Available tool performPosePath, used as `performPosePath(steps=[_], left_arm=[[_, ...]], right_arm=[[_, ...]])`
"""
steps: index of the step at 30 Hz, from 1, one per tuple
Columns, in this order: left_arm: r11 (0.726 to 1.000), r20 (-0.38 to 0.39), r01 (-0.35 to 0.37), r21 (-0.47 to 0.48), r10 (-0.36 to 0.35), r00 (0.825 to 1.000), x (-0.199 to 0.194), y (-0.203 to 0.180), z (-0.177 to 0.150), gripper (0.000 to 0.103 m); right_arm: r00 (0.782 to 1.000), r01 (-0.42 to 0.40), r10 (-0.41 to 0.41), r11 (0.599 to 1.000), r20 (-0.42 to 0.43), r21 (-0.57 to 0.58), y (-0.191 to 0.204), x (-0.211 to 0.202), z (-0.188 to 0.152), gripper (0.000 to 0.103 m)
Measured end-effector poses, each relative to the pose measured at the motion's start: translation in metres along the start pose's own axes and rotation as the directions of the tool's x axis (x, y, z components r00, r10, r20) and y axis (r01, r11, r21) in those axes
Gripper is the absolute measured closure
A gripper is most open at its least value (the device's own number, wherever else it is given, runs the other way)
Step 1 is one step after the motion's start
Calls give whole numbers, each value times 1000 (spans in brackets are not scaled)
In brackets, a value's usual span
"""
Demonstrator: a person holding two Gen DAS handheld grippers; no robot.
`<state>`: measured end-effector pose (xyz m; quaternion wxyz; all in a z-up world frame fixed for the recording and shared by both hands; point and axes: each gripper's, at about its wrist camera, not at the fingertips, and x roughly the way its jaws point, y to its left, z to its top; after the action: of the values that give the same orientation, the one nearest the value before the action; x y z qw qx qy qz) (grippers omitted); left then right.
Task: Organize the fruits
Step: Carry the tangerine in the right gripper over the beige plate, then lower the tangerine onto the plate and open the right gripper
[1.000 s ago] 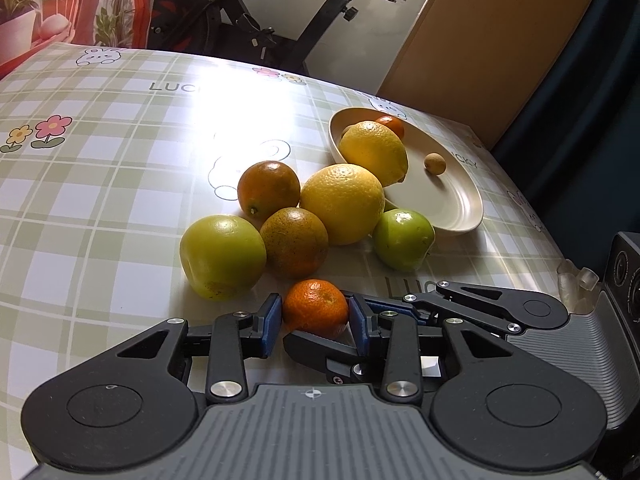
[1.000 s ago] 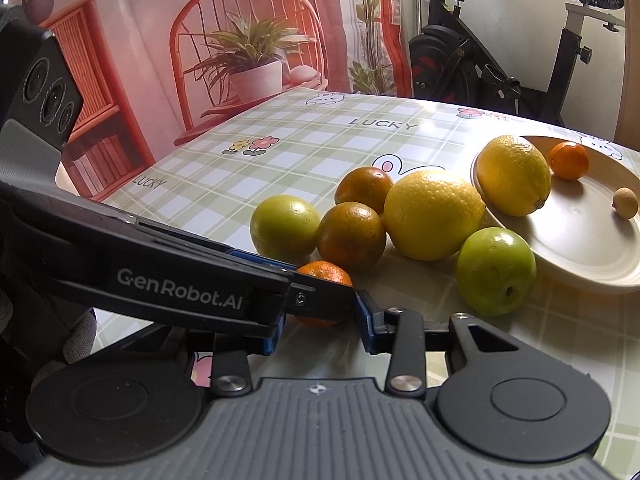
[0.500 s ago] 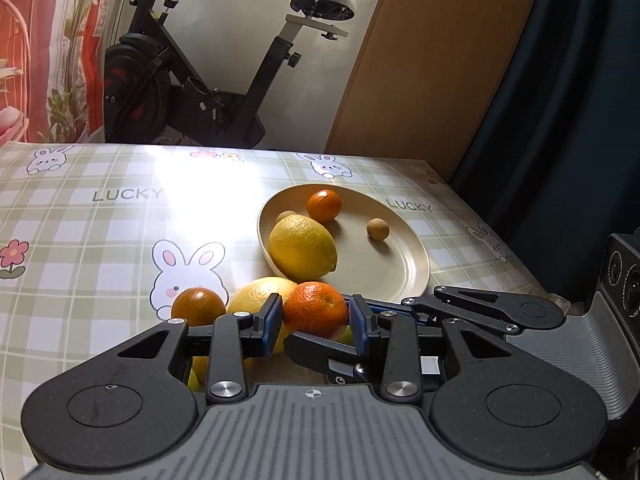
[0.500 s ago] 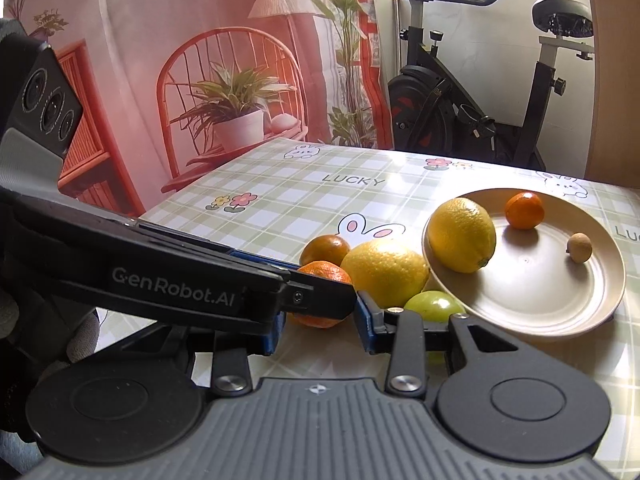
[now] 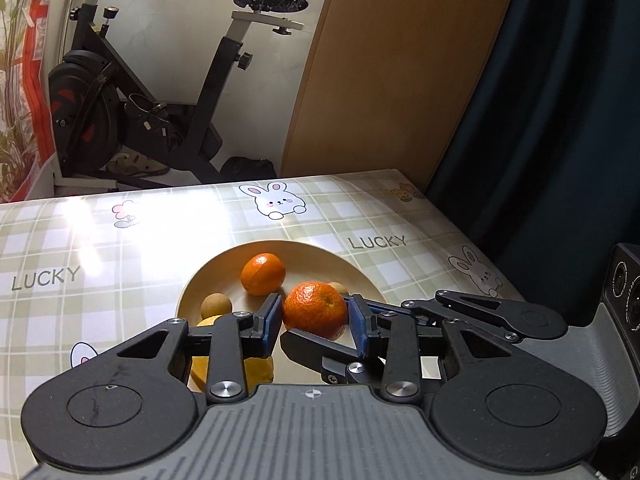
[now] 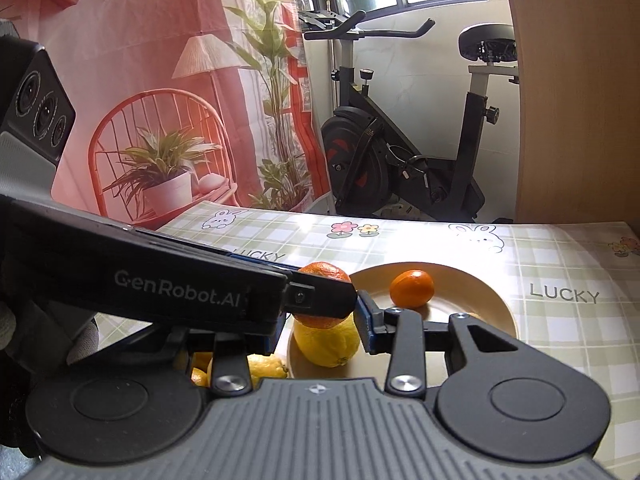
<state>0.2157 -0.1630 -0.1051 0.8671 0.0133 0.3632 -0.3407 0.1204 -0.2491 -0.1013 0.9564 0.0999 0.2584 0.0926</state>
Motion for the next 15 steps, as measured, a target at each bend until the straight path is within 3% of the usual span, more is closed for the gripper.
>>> performPosePath(steps=[7, 15], left_arm=[[1000, -70, -16, -24, 14, 997, 48, 6, 7, 65], [998, -127, -55, -20, 52, 991, 78, 10, 11, 64]], right_arm=[[999, 27, -25, 998, -31, 64, -39, 28, -2, 64], [996, 51, -44, 995, -74, 85, -62, 56, -9, 64]])
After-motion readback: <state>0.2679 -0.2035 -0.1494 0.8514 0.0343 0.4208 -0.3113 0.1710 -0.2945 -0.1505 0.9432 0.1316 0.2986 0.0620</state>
